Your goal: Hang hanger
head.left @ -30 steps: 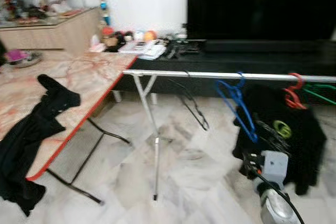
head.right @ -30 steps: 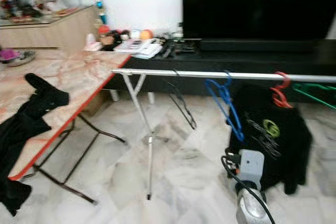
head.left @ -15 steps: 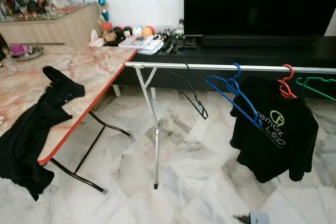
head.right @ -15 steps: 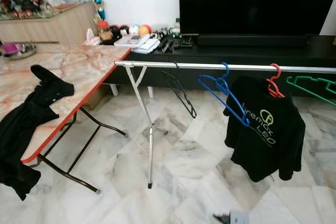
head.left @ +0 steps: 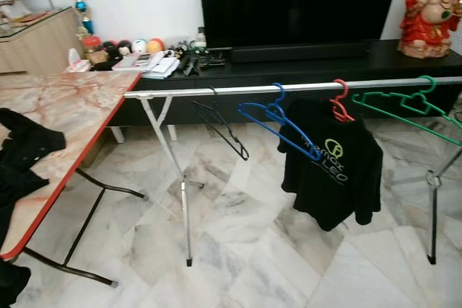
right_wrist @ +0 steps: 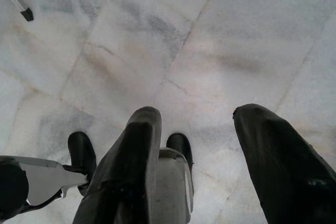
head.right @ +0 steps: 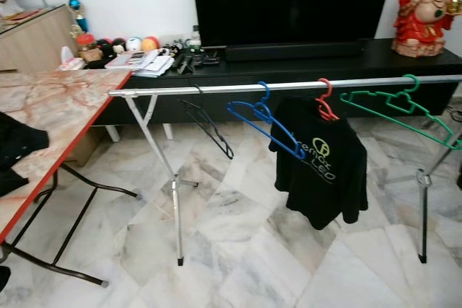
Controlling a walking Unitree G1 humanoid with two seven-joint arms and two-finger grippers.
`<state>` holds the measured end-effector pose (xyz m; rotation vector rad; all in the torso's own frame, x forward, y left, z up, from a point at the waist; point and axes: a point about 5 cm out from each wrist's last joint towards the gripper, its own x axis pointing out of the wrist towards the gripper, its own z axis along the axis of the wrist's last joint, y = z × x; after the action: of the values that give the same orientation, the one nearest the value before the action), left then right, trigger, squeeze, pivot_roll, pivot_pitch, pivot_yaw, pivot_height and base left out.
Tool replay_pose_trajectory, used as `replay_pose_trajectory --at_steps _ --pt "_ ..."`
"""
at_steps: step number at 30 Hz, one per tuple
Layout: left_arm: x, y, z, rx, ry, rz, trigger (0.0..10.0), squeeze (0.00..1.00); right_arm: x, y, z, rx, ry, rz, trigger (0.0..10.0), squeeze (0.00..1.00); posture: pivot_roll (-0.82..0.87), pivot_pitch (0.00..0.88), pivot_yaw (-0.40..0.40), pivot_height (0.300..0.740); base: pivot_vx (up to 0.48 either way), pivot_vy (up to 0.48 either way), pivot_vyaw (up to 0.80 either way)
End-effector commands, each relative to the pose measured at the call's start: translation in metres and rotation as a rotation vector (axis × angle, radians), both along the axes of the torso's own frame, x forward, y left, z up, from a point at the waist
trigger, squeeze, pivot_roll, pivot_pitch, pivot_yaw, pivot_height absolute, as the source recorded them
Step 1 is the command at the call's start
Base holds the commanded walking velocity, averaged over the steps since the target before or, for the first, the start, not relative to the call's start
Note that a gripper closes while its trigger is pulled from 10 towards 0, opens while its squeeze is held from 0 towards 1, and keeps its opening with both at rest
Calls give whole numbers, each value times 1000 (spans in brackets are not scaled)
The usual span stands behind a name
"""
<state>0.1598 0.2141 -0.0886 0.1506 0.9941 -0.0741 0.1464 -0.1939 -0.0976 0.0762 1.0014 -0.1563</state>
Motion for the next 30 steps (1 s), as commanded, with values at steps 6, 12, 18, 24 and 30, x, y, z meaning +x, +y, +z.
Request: replay_pose_trajectory --at_steps 6,12,18,24,30 --pt "-11 24 0 55 49 9 10000 0 7 7 2 6 -15 32 10000 0 3 0 59 740 0 0 -671" --pt "-14 10 -4 67 57 -4 10000 0 3 8 0 2 4 45 10000 0 3 3 59 740 0 -299 -650" --pt "-12 1 -5 51 46 -7 10000 0 -1 7 -2 -1 16 48 10000 0 4 6 57 740 0 0 -648" --pt "-10 -3 -5 44 38 -9 10000 0 -1 7 -2 -2 15 51 10000 0 2 8 57 740 0 0 -644" --pt "-9 -2 -5 25 30 2 10000 0 0 8 -1 -2 12 62 10000 0 3 10 57 740 0 0 -647"
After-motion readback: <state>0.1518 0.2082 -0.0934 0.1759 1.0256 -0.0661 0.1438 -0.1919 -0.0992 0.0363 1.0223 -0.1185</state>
